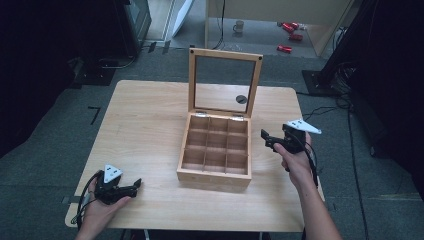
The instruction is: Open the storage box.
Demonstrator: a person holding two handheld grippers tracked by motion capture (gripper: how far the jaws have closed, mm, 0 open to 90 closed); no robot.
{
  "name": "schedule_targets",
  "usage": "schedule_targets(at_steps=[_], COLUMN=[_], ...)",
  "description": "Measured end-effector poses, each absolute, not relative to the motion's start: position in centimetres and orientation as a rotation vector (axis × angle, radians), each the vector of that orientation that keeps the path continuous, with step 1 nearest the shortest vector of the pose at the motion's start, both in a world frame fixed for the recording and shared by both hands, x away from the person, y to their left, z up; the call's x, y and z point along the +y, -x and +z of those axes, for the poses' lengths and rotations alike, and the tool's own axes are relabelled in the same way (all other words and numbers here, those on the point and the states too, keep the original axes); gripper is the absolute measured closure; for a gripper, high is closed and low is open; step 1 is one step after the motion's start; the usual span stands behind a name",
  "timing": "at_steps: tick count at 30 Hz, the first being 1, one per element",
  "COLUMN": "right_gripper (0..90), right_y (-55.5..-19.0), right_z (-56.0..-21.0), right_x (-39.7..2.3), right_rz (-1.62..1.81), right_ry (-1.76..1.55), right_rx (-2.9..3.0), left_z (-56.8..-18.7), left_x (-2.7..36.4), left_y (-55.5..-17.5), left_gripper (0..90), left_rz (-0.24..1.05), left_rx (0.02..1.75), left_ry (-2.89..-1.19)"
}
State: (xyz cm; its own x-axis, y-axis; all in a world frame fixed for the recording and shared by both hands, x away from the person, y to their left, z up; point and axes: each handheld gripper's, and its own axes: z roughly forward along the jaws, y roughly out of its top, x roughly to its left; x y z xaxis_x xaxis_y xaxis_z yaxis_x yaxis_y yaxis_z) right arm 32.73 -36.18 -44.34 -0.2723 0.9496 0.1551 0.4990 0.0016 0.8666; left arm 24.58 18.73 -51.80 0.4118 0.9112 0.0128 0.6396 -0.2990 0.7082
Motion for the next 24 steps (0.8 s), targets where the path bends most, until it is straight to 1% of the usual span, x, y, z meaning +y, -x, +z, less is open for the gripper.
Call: schedule_targets(at_steps=[9, 24], right_gripper=[8.8, 8.8], right_y=[-30.4, -25.9], right_z=[-45.2, -47.8], right_x=[-37.4, -40.2], right_rz=[1.207, 1.152], right_ry=[-1.504, -1.577], right_rx=[1.800, 1.793], left_z=[-51.8, -51.8], left_x=[18.7, 18.7], left_y=[-24.6, -24.6], left_gripper=[11.8, 11.4], left_rz=[0.558, 0.558], left_rx=[1.312, 1.313], left_ry=[-2.049, -2.049])
